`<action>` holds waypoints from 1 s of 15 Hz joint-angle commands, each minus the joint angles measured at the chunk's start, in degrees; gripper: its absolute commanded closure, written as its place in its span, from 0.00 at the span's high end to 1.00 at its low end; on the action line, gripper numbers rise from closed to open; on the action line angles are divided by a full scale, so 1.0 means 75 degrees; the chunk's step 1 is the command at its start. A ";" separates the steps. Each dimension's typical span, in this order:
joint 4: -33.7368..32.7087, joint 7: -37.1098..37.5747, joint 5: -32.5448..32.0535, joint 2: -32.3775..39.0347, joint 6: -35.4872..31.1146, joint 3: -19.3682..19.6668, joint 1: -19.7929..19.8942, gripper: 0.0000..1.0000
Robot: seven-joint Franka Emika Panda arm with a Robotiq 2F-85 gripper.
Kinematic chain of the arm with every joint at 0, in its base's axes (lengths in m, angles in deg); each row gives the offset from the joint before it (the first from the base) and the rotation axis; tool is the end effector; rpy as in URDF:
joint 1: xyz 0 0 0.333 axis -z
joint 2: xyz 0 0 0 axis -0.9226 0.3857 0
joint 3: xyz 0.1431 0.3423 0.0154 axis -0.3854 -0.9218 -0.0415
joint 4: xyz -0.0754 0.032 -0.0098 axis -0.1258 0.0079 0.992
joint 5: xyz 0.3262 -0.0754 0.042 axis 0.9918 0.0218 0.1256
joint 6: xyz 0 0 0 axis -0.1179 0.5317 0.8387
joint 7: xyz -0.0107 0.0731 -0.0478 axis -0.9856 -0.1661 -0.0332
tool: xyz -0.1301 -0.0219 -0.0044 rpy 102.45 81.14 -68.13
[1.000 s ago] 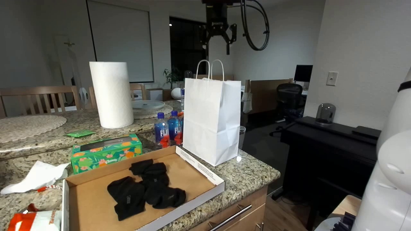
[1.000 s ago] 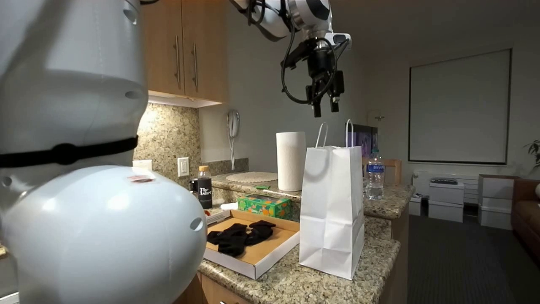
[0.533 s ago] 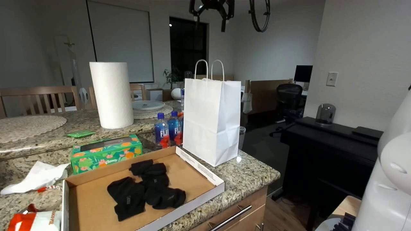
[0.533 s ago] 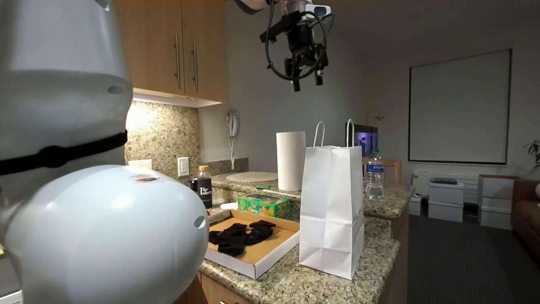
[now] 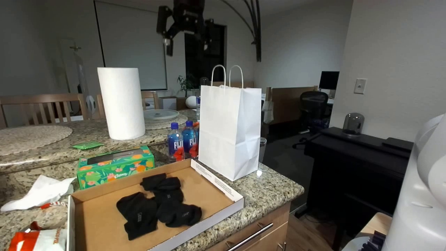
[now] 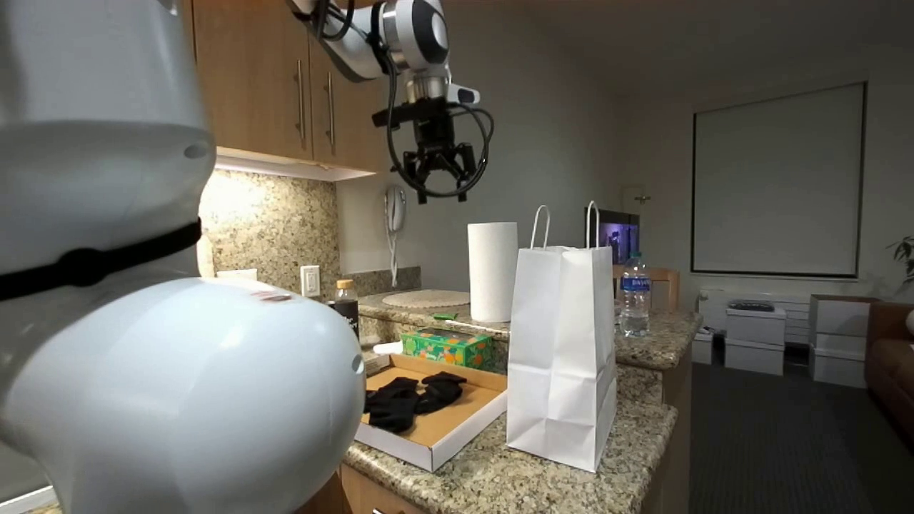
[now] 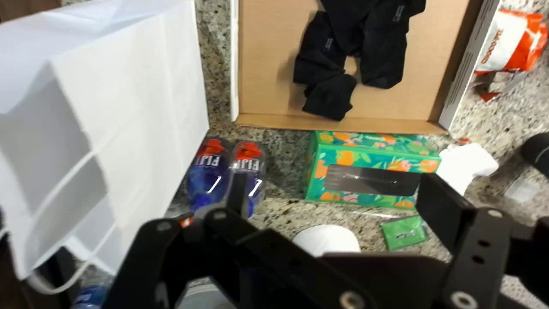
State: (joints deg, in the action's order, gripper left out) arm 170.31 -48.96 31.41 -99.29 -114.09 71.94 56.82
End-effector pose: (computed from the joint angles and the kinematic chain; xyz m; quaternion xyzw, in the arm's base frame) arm 0.4144 0.1768 0.6668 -0.9939 -0.0434 -0.1005 0.0117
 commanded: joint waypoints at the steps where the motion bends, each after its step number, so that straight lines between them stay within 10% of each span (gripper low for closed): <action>1: 0.1627 -0.0933 0.0535 -0.0079 -0.1443 -0.0279 -0.0361 1.00; 8: 0.3811 -0.0413 0.0114 0.1161 -0.4622 -0.0967 -0.0784 1.00; 15: 0.3791 0.0331 0.0011 0.2980 -0.6354 -0.0649 -0.0867 1.00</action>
State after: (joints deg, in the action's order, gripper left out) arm 200.81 -49.53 32.61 -81.22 -159.97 65.59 51.16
